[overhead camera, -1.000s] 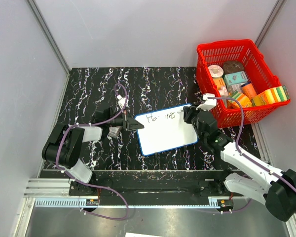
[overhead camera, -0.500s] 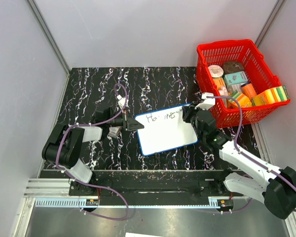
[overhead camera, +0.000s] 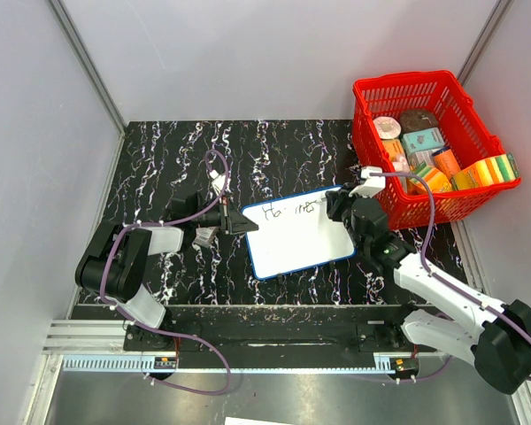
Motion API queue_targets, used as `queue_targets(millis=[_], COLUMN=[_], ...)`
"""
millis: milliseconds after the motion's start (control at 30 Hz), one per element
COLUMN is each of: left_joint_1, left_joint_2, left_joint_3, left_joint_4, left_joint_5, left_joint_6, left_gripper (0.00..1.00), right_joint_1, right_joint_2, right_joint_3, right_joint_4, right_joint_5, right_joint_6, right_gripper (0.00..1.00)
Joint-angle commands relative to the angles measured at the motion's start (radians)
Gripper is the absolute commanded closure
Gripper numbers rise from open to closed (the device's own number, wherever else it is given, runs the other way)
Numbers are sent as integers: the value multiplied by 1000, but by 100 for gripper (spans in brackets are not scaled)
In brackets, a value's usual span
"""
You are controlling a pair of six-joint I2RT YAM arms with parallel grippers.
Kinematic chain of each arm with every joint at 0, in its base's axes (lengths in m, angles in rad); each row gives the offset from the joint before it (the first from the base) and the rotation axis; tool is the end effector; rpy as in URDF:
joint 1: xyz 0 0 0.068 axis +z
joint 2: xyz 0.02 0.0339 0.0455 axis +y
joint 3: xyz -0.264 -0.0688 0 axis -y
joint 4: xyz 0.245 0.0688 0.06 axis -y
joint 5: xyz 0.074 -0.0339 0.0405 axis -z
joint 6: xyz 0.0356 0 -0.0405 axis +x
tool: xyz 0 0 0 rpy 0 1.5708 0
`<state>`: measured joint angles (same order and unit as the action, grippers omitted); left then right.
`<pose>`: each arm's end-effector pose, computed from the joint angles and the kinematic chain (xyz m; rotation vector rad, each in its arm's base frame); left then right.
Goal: Write a sentence on the whiteboard
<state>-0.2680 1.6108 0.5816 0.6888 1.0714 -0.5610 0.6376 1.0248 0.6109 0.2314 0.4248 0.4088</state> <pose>0.2753 -0.1080 0.1679 0.5049 1.9717 -1.5539 0.1984 0.1287 0.2762 0.1107 1.7498 0.3953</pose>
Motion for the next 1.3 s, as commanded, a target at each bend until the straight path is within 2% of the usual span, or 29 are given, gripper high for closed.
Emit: queue_targets(millis=[0, 500, 1100, 1267], left_joint_1=[-5, -5, -7, -7], left_joint_2=[-5, -6, -5, -5], left_joint_3=[7, 6, 6, 6], left_joint_4=[-31, -32, -34, -34], left_joint_5=[-88, -88, -87, -90], left_joint_6=[127, 128, 128, 130], left_gripper=[100, 100, 100, 100], right_joint_1=[-7, -7, -7, -9], right_joint_2=[-26, -52, -58, -124], right_joint_3=[-7, -30, -51, -65], right_joint_4=[-24, -73, -30, -32], right_joint_5=[-6, 20, -75, -63], right_joint_6=[8, 12, 45, 42], right_gripper=[100, 100, 100, 100])
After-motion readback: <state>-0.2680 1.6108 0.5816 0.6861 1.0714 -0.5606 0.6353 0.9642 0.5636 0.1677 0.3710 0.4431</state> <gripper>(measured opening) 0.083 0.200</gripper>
